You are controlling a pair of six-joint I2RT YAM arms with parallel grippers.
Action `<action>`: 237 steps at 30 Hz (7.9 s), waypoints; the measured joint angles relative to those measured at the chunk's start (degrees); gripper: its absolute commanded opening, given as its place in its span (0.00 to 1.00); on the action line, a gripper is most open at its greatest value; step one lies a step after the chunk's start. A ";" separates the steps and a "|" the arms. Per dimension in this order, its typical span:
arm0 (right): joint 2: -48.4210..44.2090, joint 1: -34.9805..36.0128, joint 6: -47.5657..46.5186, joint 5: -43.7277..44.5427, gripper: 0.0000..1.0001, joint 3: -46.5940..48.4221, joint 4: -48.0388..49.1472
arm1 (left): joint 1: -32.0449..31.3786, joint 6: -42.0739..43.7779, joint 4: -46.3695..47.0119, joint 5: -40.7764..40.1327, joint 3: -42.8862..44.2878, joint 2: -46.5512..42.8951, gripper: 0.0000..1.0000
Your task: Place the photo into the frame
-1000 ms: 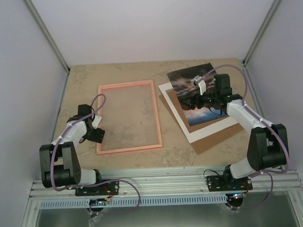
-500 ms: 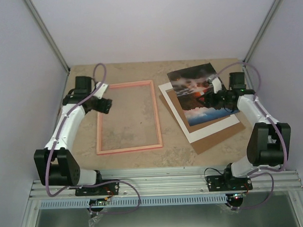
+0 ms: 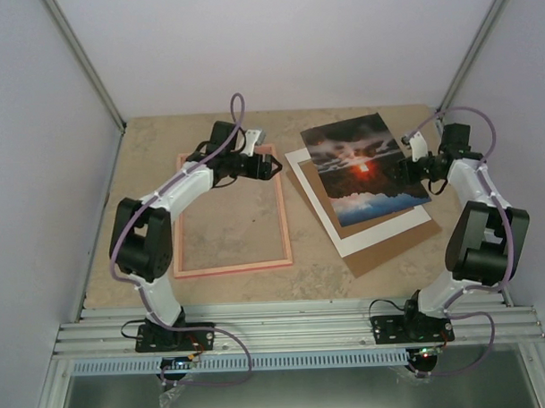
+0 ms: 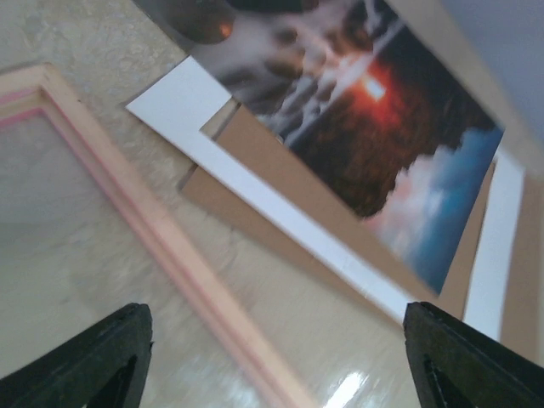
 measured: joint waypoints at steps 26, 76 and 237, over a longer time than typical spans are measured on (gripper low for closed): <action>5.97 -0.02 7.39 1.44 0.63 -5.73 10.62 | -6.56 -43.93 15.98 -14.60 14.91 24.20 0.52; 4.90 -1.46 9.20 2.86 0.63 -7.30 14.05 | -6.97 -35.74 14.93 -18.05 19.61 21.84 0.00; 1.11 -4.00 10.56 -4.44 0.66 -6.10 13.70 | 1.03 9.22 -0.17 -6.29 -2.40 -7.19 0.84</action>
